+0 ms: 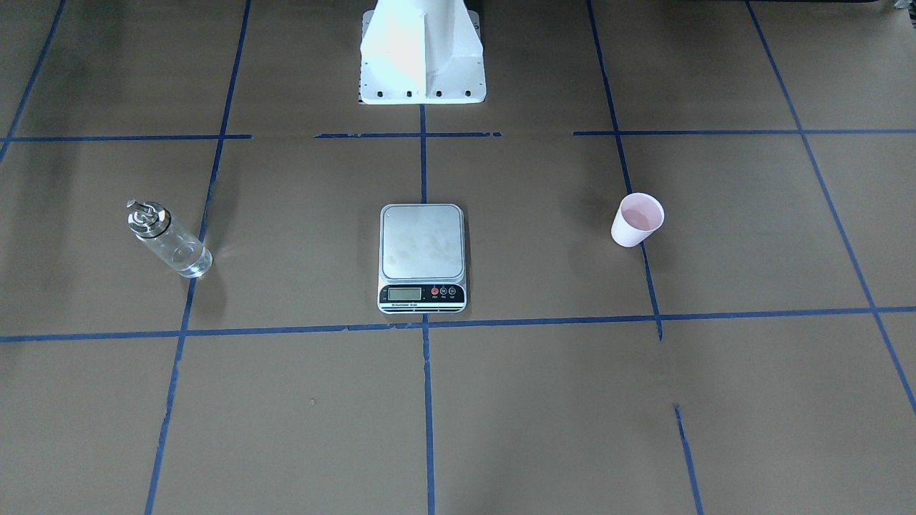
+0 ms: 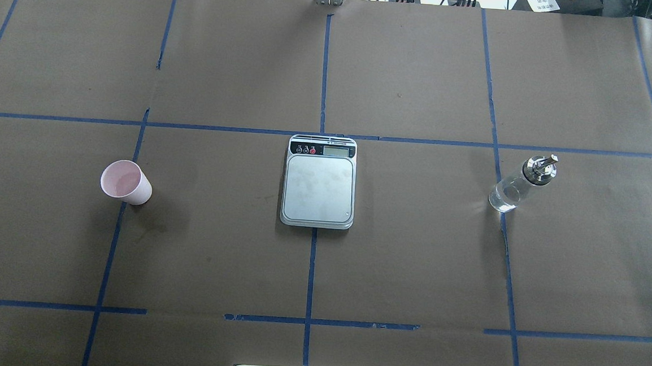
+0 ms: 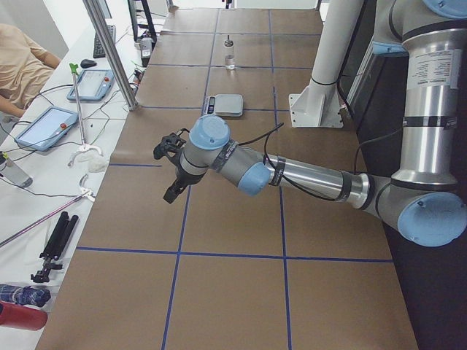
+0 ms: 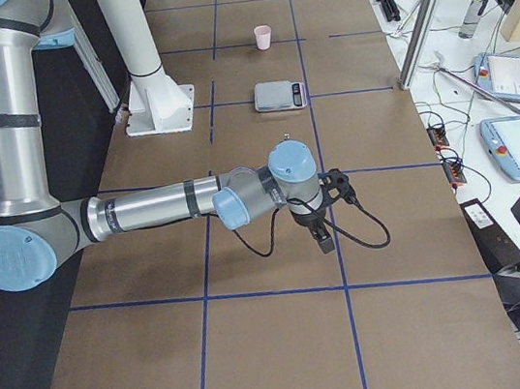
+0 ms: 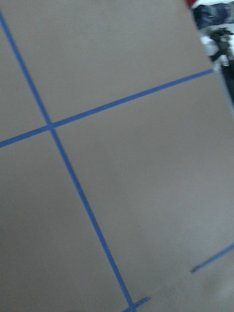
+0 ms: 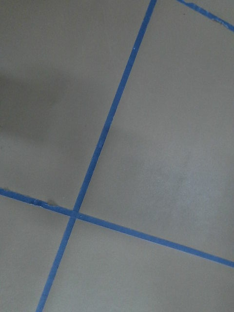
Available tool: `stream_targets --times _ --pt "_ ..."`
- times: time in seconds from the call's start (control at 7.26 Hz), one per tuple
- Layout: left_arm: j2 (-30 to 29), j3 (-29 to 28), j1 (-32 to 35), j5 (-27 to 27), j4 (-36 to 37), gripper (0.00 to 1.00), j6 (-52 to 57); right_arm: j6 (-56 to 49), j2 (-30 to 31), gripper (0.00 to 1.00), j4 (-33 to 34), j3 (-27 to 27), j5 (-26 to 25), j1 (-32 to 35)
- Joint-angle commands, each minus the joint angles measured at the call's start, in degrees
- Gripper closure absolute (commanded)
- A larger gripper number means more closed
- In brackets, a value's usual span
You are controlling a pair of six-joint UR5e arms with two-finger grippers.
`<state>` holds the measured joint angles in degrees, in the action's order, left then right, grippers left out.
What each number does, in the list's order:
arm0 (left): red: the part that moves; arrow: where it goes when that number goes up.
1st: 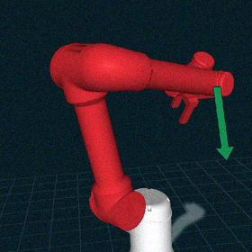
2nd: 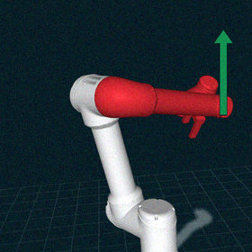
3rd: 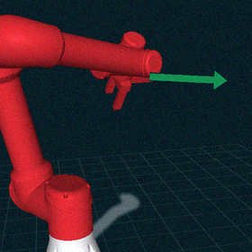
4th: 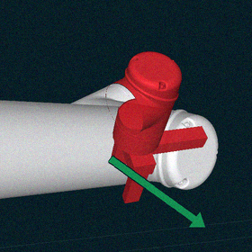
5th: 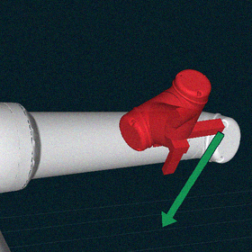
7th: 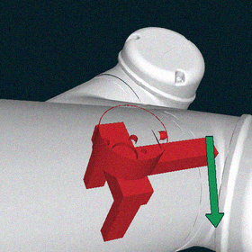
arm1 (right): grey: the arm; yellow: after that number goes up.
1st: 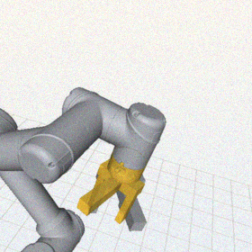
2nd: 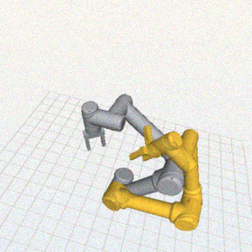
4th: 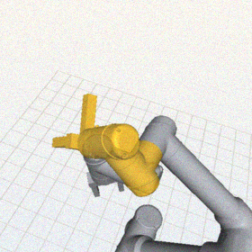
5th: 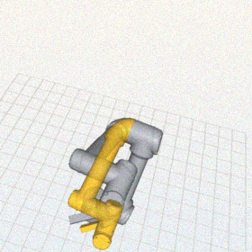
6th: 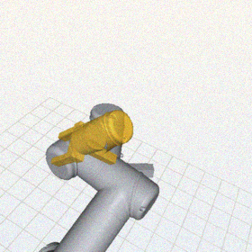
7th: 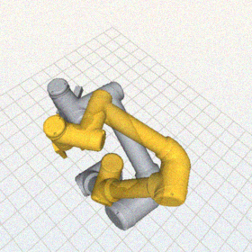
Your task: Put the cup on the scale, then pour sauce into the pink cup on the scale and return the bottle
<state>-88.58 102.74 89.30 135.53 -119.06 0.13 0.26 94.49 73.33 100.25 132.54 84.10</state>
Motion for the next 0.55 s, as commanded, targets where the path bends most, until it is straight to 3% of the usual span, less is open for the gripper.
stream_targets --times 0.0,0.14,0.28,0.41 --pt "0.0 -1.2 -0.4 0.2 -11.8 0.00 -10.3 2.6 -0.5 0.00 -0.1 0.1 2.5 0.0" --pt "1.3 -1.0 -4.0 0.3 -18.0 0.00 -11.0 2.7 -0.4 0.00 0.0 -0.1 2.4 0.0" --pt "1.5 -0.9 -11.4 0.1 -17.9 0.00 -14.5 3.2 -0.4 0.00 0.0 -0.1 2.4 0.0" --pt "1.0 0.5 -17.2 -0.9 -18.6 0.00 -27.2 6.2 -0.5 0.00 -0.1 0.4 2.4 0.0"
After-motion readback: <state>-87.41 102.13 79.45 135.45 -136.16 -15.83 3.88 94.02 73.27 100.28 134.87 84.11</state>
